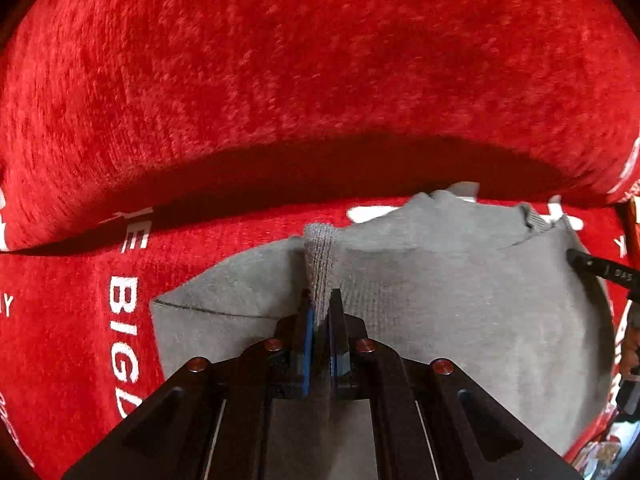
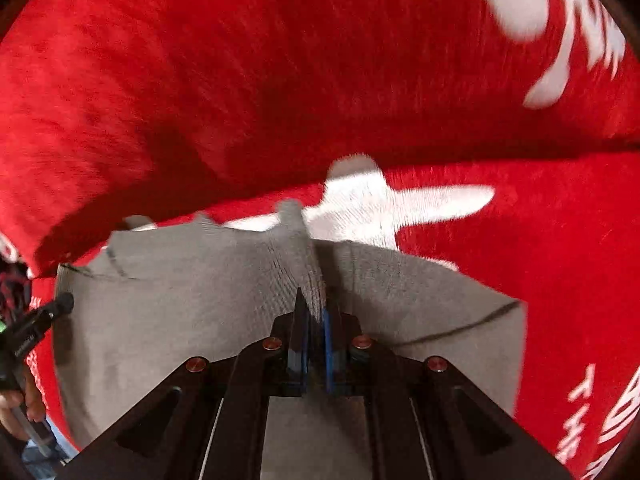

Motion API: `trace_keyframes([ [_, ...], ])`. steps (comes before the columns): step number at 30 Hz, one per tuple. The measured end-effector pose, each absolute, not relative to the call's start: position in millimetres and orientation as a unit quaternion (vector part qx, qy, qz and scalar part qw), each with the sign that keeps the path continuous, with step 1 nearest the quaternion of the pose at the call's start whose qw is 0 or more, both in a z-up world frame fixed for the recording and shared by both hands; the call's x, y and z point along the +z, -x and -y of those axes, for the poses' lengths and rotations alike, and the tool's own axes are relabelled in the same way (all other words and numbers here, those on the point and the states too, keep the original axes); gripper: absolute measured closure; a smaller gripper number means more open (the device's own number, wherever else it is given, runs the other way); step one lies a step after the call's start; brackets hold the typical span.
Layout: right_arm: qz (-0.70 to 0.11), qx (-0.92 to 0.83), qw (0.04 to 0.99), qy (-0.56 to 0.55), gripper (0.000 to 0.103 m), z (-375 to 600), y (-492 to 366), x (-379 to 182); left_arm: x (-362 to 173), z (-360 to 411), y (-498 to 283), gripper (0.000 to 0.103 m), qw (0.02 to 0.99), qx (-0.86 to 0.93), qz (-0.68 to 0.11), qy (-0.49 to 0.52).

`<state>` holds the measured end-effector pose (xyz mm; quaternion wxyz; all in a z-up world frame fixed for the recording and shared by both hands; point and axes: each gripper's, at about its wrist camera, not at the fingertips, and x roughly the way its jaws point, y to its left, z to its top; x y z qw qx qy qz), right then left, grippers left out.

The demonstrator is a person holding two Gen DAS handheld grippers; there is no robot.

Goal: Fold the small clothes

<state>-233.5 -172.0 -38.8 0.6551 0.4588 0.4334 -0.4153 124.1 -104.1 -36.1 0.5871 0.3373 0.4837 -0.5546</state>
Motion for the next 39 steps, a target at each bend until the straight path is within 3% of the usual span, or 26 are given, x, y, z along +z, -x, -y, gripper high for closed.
trace_keyframes([
  [2,-0.424,-0.418,0.658,-0.46,0.097,171,235,-38,-34,104,-130,0.088,0.602,-0.54,-0.485,-0.333],
  [4,-0.418,-0.416,0.656,-0.471,0.097,172,241,-35,-27,102,-137,0.07,0.632,-0.514,-0.473,-0.337],
  [10,-0.432,-0.468,0.621,-0.457,0.092,172,267,-11,5,87,-164,0.07,0.653,-0.489,-0.472,-0.334],
  [14,-0.398,-0.458,0.629,-0.486,0.092,152,292,11,22,65,-160,0.07,0.623,-0.522,-0.482,-0.327],
  [22,-0.432,-0.392,0.638,-0.504,0.093,85,275,-8,-17,29,-101,0.07,0.566,-0.529,-0.515,-0.368],
  [33,-0.448,-0.427,0.6,-0.507,0.096,59,340,-2,-14,-38,-128,0.07,0.57,-0.494,-0.514,-0.409],
  [37,-0.408,-0.414,0.581,-0.57,0.089,47,367,3,-16,-60,-140,0.07,0.567,-0.471,-0.556,-0.385],
  [39,-0.4,-0.402,0.579,-0.585,0.078,38,373,4,-16,-70,-147,0.065,0.561,-0.465,-0.587,-0.353],
])
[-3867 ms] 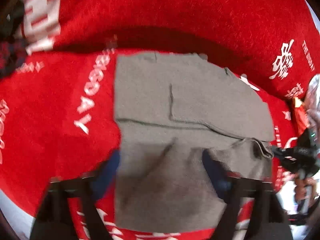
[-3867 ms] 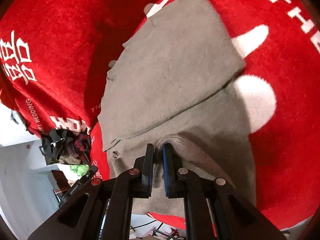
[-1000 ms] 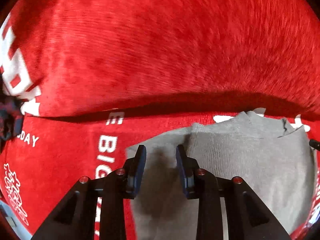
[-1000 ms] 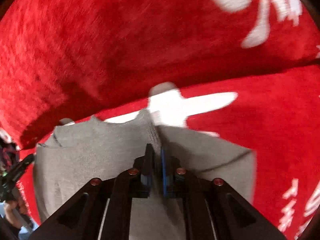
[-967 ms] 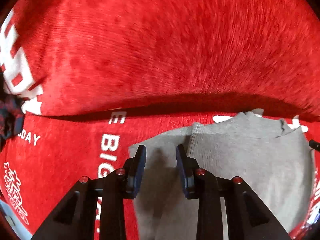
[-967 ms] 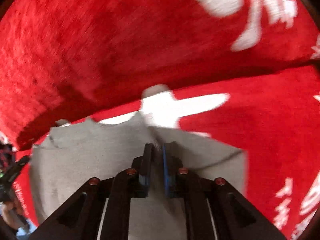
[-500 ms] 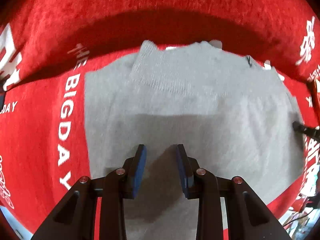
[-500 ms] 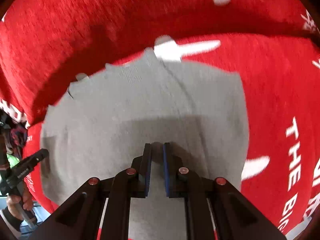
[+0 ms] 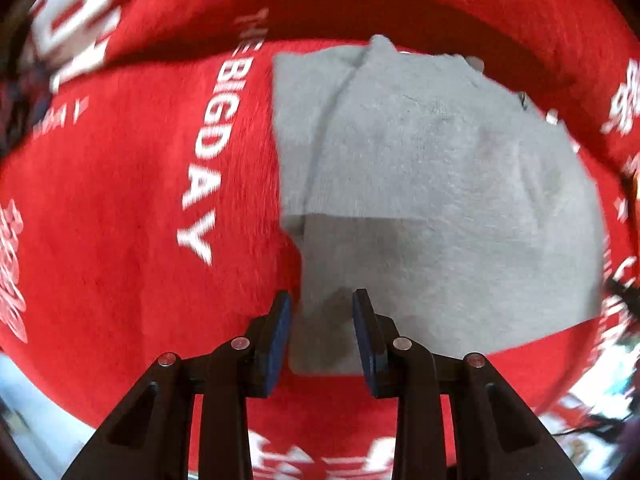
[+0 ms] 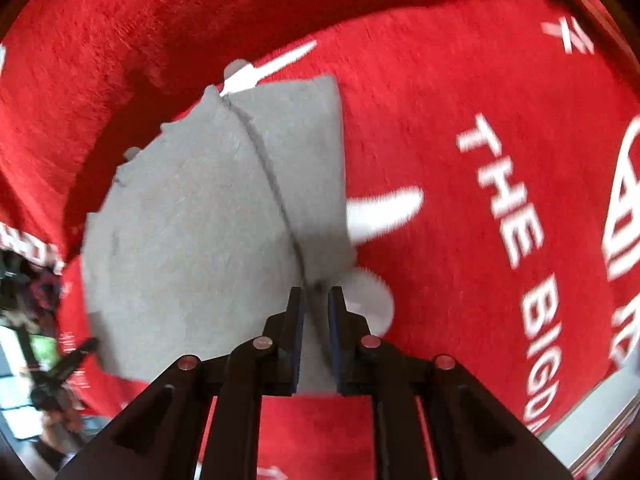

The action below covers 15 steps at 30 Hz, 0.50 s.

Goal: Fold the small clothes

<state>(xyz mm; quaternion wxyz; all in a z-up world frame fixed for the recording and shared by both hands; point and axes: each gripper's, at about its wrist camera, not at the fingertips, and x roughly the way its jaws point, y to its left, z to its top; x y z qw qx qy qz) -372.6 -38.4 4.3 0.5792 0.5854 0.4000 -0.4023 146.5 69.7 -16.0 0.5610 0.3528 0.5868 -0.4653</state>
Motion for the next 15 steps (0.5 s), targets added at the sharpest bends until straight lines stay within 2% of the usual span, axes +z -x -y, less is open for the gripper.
trace_keyframes([
  [1,-0.398,-0.395,0.581,-0.59,0.062,34,373,5,-15,-74,-148,0.038,0.564,-0.46,-0.592,-0.346],
  [2,-0.397,-0.389,0.582,-0.594,0.051,33,369,2,-12,-74,-146,0.027,0.574,-0.457,-0.586,-0.344],
  [4,-0.397,-0.371,0.58,-0.607,0.051,29,365,-5,-6,-77,-143,0.024,0.589,-0.463,-0.566,-0.344],
  [5,-0.401,-0.364,0.577,-0.611,0.057,27,363,-9,-4,-78,-140,0.024,0.584,-0.466,-0.565,-0.35],
  [6,-0.408,-0.361,0.575,-0.611,0.069,26,360,-12,-2,-78,-138,0.024,0.582,-0.467,-0.564,-0.353],
  [7,-0.424,-0.363,0.571,-0.602,0.098,25,357,-14,-1,-77,-137,0.024,0.583,-0.468,-0.561,-0.355],
  [11,-0.447,-0.384,0.576,-0.566,0.098,21,353,-6,7,-70,-136,0.024,0.584,-0.475,-0.548,-0.365],
  [15,-0.463,-0.398,0.547,-0.573,0.098,13,364,-22,-3,-73,-144,0.024,0.584,-0.45,-0.562,-0.375],
])
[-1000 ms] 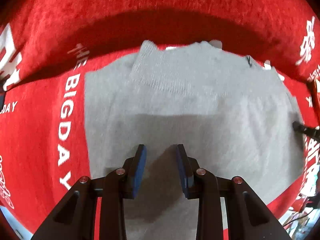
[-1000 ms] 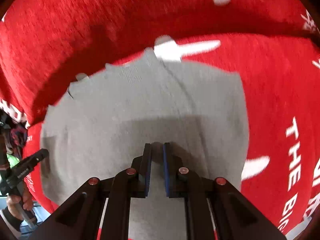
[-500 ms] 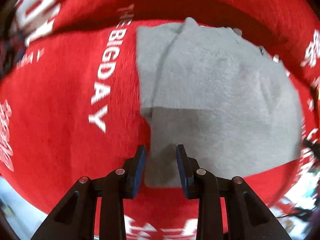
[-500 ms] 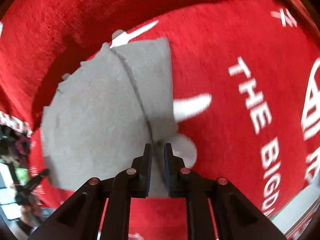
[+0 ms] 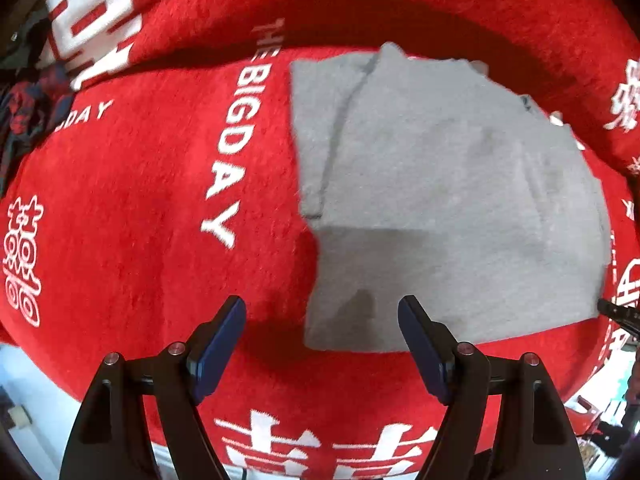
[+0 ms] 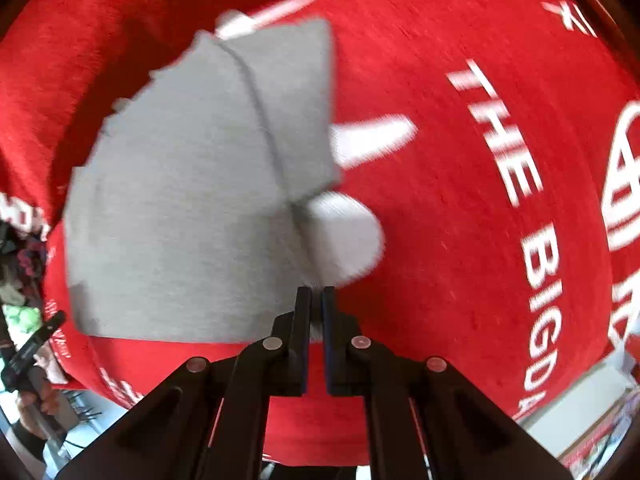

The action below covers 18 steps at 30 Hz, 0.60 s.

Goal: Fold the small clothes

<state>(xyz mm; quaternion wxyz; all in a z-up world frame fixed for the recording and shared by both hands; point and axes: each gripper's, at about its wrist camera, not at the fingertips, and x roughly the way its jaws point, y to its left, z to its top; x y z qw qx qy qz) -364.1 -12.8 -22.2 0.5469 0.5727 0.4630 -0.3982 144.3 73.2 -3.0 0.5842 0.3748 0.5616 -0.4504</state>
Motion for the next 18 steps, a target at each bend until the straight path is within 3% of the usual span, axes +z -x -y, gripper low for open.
trace_keyframes([
  [5,-0.481,-0.434,0.54,-0.538,0.098,12,354,-1,-4,-81,-152,0.024,0.593,-0.44,-0.565,-0.367],
  [9,-0.471,-0.438,0.592,-0.486,0.098,7,327,29,-27,-82,-159,0.024,0.602,-0.408,-0.567,-0.387],
  [18,-0.518,-0.41,0.558,-0.502,0.099,-2,295,-18,-33,-99,-175,0.022,0.59,-0.422,-0.572,-0.382],
])
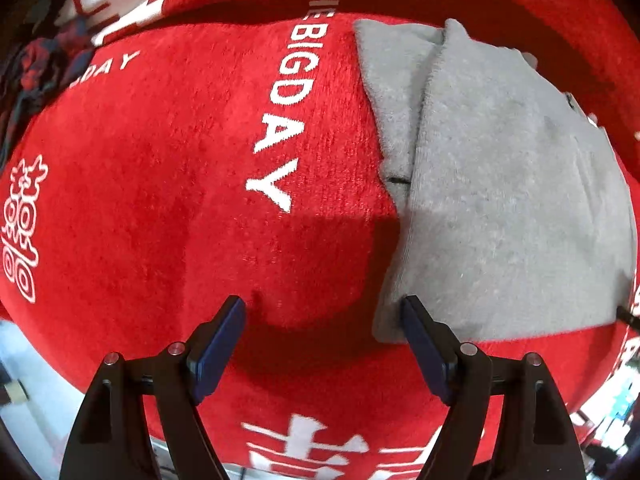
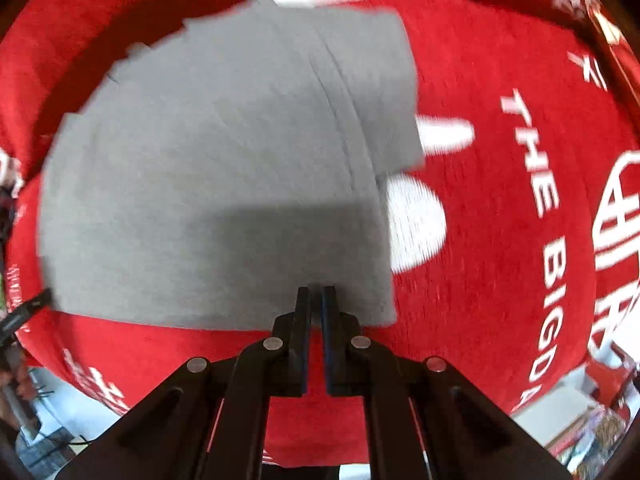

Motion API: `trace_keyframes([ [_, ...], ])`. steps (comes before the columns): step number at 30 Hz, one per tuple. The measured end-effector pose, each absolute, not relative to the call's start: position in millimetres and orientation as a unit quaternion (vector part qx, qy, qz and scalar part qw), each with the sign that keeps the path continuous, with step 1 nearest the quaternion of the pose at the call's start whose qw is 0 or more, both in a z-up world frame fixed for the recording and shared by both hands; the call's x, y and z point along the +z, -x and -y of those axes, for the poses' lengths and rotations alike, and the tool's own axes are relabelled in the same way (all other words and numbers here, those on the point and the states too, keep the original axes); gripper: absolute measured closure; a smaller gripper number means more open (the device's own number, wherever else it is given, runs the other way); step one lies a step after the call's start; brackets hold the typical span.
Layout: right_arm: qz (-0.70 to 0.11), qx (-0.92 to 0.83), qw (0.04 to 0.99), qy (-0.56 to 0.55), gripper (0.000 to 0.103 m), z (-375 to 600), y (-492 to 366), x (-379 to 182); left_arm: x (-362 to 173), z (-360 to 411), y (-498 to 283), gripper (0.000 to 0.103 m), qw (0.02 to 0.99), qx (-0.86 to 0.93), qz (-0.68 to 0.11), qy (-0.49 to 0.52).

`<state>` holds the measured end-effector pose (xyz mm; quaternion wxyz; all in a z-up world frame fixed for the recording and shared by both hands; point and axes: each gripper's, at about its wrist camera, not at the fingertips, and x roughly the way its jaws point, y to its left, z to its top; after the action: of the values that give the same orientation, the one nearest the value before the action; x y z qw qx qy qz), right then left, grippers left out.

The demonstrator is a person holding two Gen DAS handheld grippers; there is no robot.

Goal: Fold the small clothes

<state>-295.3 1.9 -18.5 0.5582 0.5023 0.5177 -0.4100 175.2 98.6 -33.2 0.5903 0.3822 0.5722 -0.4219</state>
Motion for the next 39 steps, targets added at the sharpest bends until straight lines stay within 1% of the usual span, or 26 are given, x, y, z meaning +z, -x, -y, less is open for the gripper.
trace_keyframes([
  [3,-0.525,-0.411,0.554,-0.499,0.099,-2,298,-15,-29,-99,-179,0.023,0.6,-0.415,-0.559,-0.394],
  [5,-0.537,-0.409,0.551,-0.491,0.099,-3,296,-13,-23,-96,-183,0.041,0.6,-0.42,-0.561,-0.386],
  [6,-0.537,-0.411,0.55,-0.491,0.099,-3,296,-11,-19,-93,-185,0.052,0.594,-0.428,-0.568,-0.376],
  [8,-0.531,-0.421,0.551,-0.487,0.099,-3,290,-5,-8,-83,-186,0.062,0.584,-0.455,-0.575,-0.348],
  [9,-0.525,-0.425,0.556,-0.485,0.099,-4,289,0,-2,-77,-184,0.068,0.578,-0.473,-0.573,-0.337],
  [14,-0.504,-0.418,0.588,-0.475,0.099,-4,268,19,19,-19,-166,0.068,0.559,-0.546,-0.543,-0.308],
  [18,-0.497,-0.396,0.602,-0.483,0.099,-3,252,23,9,35,-158,0.068,0.552,-0.56,-0.545,-0.292],
  [21,-0.492,-0.382,0.609,-0.49,0.099,-5,243,25,-7,52,-157,0.068,0.549,-0.545,-0.569,-0.281],
  [25,-0.49,-0.372,0.609,-0.5,0.099,-11,239,25,-30,53,-168,0.068,0.548,-0.517,-0.587,-0.296],
  [32,-0.483,-0.368,0.6,-0.52,0.099,-15,240,22,-22,31,-189,0.068,0.576,-0.483,-0.584,-0.307],
  [35,-0.481,-0.363,0.6,-0.526,0.099,-14,237,22,-15,21,-189,0.068,0.583,-0.479,-0.57,-0.325],
  [39,-0.476,-0.355,0.598,-0.539,0.099,-16,233,21,-7,8,-183,0.068,0.575,-0.482,-0.572,-0.331],
])
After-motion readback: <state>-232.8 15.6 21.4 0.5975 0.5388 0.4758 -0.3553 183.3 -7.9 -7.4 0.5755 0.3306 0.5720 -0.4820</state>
